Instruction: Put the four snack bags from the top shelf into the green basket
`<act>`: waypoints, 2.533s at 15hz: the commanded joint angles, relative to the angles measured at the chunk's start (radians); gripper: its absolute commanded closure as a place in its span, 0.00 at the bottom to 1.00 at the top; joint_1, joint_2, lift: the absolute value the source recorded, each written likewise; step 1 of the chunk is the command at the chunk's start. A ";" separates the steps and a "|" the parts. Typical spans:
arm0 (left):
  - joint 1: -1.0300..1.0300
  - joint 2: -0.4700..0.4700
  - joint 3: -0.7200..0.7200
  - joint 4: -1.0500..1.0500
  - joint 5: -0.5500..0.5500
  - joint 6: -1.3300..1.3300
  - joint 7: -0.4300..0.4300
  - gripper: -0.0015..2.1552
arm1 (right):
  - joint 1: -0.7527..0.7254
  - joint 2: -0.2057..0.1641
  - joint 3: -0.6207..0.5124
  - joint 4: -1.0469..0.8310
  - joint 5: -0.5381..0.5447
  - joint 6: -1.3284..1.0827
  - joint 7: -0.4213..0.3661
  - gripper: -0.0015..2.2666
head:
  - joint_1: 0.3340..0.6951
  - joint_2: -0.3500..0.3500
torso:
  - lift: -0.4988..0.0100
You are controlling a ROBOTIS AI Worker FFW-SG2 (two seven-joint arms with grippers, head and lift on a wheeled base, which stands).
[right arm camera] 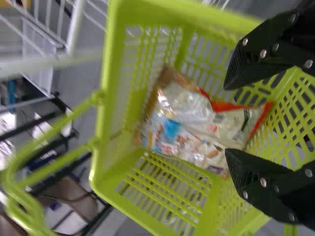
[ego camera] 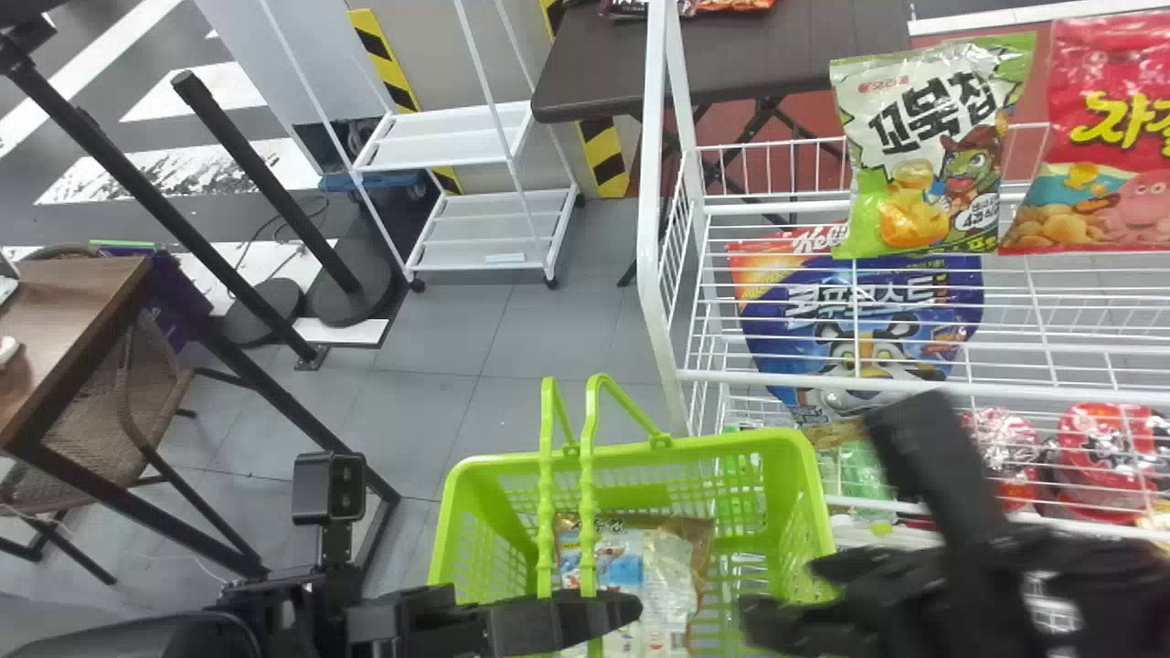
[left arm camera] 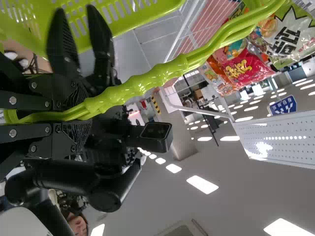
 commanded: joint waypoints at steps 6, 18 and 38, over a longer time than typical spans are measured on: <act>0.001 0.004 -0.001 0.000 0.003 0.000 -0.010 1.00 | -0.148 -0.004 -0.381 0.119 0.002 -0.302 0.019 0.03 | 1.00 0.80 | 0.98; -0.028 0.013 -0.015 0.051 0.004 -0.006 -0.010 1.00 | -0.593 0.036 -0.128 0.937 0.172 -0.839 0.002 0.04 | 1.00 0.66 | 0.98; -0.028 0.029 -0.009 0.065 0.021 -0.006 -0.010 1.00 | -0.168 0.031 -0.126 0.161 0.180 -0.437 -0.038 0.99 | 1.00 0.78 | 0.98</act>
